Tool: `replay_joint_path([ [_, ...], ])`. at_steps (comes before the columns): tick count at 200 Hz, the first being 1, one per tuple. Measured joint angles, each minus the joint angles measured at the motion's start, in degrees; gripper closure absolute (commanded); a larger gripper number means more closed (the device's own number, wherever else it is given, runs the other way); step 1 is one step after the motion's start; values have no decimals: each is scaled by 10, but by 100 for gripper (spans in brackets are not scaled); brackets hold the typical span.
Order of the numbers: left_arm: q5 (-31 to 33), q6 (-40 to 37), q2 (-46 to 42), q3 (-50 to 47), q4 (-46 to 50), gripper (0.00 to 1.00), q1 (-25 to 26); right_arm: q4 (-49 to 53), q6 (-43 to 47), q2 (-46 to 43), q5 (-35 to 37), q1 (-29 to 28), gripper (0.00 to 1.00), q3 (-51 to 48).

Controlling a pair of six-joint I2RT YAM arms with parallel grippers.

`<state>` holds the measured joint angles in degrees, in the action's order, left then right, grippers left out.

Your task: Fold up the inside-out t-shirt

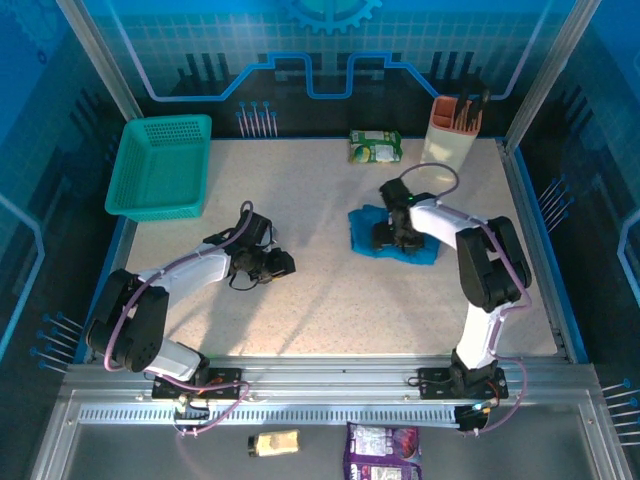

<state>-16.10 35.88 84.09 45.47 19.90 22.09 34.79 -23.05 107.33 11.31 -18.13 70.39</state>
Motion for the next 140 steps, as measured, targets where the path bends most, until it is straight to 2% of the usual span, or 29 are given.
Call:
replay_joint_path([
  [47, 0, 0, 12, 1, 0, 66, -3, 25, 90, 31, 13, 101, 0, 51],
  [91, -3, 0, 18, 16, 6, 66, -14, 31, 192, 73, 51, 160, 0, 116],
  [140, -28, -7, 48, 53, 9, 66, -25, 16, 306, 82, 64, 219, 1, 134],
])
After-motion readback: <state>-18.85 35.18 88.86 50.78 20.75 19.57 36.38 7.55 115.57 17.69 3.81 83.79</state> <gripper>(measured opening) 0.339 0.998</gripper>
